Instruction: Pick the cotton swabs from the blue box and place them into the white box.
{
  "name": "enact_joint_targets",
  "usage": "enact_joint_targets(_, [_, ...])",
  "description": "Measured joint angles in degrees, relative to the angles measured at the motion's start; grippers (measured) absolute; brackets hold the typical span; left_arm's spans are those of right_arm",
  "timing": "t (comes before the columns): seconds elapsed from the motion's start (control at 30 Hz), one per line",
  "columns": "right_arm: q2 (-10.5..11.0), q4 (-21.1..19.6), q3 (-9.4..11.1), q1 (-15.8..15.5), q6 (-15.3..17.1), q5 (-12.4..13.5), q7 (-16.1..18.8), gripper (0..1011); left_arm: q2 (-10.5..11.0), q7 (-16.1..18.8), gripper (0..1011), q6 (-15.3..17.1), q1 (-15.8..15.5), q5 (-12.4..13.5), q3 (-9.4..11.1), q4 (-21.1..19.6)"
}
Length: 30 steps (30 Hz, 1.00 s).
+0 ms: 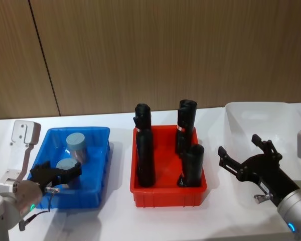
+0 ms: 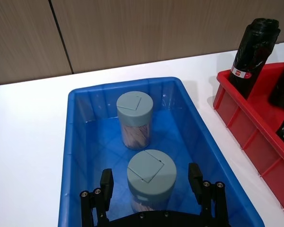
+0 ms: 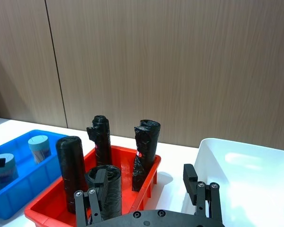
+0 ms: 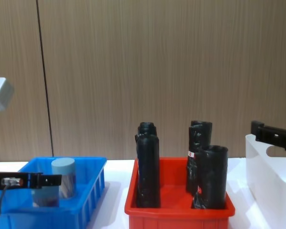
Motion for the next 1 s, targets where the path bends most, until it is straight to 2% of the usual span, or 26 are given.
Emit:
enact_joint_targets(0.53, [0.00, 0.00, 0.00, 0.00, 0.00, 0.00, 0.00, 1002, -2.00, -3.32, 995, 0.39, -3.84, 2.35, 0.63, 6.76])
enact_joint_targets(0.7, [0.00, 0.00, 0.00, 0.00, 0.00, 0.00, 0.00, 1002, -2.38, -3.78, 902, 0.41, -4.48, 2.93, 0.78, 7.98])
enact_joint_targets(0.9, [0.00, 0.00, 0.00, 0.00, 0.00, 0.00, 0.00, 1002, -2.68, -3.93, 702, 0.25, -4.86, 3.68, 0.95, 8.69])
enact_joint_targets(1.0, [0.00, 0.00, 0.00, 0.00, 0.00, 0.00, 0.00, 1002, -2.73, -3.85, 668, 0.02, -4.88, 4.16, 1.04, 8.71])
